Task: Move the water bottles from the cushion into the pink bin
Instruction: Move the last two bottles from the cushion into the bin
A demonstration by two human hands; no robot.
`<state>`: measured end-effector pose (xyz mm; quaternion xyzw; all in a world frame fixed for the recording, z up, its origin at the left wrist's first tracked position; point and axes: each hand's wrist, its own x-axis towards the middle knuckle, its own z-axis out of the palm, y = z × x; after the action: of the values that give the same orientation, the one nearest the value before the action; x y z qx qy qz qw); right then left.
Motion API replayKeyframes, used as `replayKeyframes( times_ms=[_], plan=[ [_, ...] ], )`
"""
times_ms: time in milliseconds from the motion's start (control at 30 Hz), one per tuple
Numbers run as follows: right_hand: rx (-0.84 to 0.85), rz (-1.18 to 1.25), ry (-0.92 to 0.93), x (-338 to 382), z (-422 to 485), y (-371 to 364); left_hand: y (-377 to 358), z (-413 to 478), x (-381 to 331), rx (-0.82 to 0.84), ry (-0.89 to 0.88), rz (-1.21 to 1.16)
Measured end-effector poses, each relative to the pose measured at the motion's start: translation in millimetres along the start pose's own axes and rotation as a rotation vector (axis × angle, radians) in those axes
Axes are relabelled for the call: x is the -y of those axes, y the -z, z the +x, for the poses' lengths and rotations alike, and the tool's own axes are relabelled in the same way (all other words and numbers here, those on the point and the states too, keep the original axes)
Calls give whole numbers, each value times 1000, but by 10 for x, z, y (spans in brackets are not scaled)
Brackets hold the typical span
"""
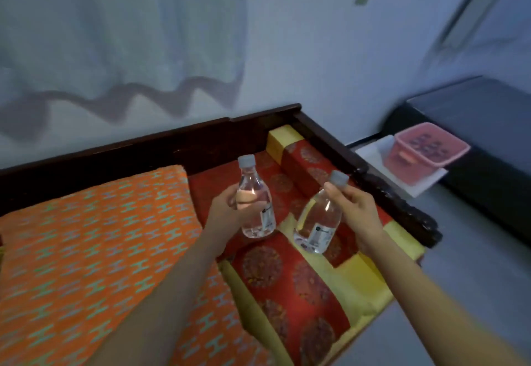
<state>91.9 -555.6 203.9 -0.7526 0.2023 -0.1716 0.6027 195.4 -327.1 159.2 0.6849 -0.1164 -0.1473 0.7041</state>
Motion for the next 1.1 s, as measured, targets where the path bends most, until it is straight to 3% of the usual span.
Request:
replayKeyframes(
  times_ms=[267, 600, 1100],
  plan=[
    [-196, 6, -25, -245, -490, 1937, -1954, -411, -36, 162, 30, 18],
    [-337, -59, -110, -581, -736, 3769, -3789, -655, -27, 271, 89, 57],
    [-527, 36, -173, -1048, 552, 5518, -5877, 770, 136, 425, 87, 165]
  ],
)
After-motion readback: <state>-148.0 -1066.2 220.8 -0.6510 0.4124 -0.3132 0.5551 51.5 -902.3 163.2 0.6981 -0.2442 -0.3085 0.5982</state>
